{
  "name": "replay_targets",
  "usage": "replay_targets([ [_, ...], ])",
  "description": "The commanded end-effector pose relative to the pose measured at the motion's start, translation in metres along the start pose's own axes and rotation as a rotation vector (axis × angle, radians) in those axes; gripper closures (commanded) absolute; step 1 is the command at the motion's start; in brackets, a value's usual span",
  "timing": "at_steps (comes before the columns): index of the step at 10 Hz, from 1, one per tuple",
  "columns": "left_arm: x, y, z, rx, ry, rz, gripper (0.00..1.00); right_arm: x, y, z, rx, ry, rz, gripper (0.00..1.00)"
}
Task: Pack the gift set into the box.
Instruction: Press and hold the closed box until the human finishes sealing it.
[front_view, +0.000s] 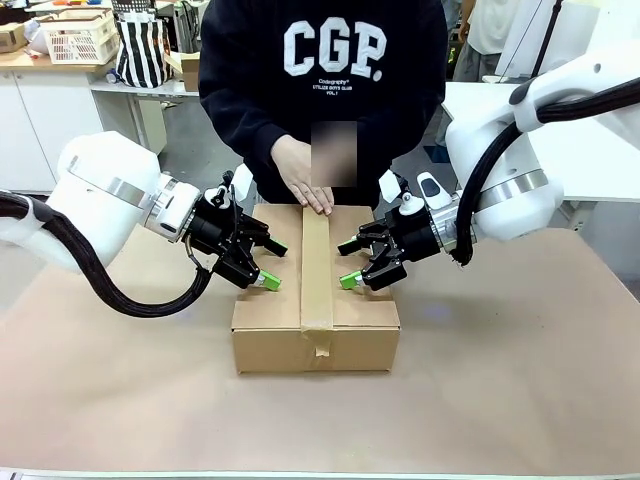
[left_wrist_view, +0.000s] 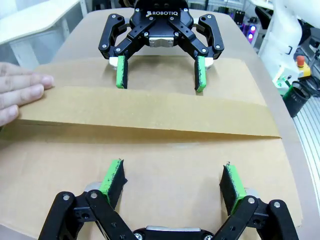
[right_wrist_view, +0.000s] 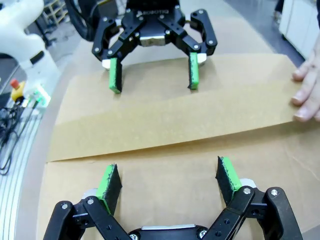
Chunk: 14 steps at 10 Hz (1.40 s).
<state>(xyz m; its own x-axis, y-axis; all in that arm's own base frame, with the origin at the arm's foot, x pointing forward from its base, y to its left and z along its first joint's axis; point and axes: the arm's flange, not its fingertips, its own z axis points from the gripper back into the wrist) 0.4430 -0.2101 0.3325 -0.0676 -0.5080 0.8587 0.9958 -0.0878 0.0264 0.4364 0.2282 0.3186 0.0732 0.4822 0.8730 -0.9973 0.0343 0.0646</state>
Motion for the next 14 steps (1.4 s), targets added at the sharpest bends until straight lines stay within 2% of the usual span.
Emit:
replay_targets([
  [1,-0.0027,-0.0017,-0.0005,-0.004,0.000,0.001,0.00,-0.0037,0.0014,-0.0014,-0.009,0.000,-0.014,0.00],
  [14,-0.0027,-0.0017,-0.0005,-0.004,0.000,0.001,0.00,-0.0037,0.0014,-0.0014,-0.009,0.000,-0.014,0.00],
])
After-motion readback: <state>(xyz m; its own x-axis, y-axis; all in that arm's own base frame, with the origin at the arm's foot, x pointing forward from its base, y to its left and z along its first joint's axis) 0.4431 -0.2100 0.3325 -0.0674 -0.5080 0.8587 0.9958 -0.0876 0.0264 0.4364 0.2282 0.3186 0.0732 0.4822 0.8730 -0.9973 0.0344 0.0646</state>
